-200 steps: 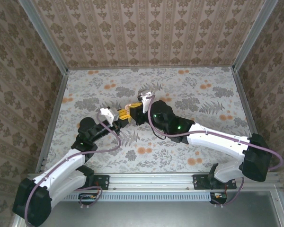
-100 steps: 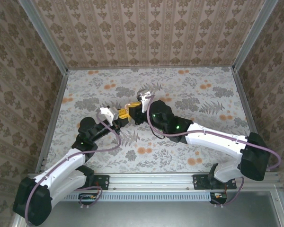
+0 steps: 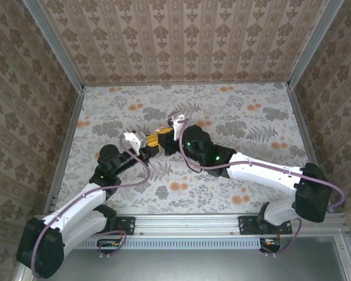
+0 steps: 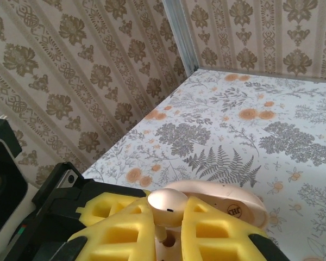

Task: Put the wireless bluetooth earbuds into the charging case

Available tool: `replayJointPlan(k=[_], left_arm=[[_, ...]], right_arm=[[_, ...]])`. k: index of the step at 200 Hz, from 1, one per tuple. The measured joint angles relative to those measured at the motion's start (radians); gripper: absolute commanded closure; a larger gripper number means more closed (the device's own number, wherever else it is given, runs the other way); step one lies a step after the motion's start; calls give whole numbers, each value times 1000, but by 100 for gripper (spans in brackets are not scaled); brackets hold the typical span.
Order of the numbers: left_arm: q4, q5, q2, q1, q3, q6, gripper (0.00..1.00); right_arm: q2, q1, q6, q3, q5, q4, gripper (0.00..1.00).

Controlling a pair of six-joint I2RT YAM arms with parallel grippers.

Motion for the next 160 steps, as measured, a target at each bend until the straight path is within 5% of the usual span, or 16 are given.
replayJointPlan(k=[160], left_arm=[[-13,0,-20,-1,0,0,100]], right_arm=[[-14,5,-37,-5,0,-11,82]])
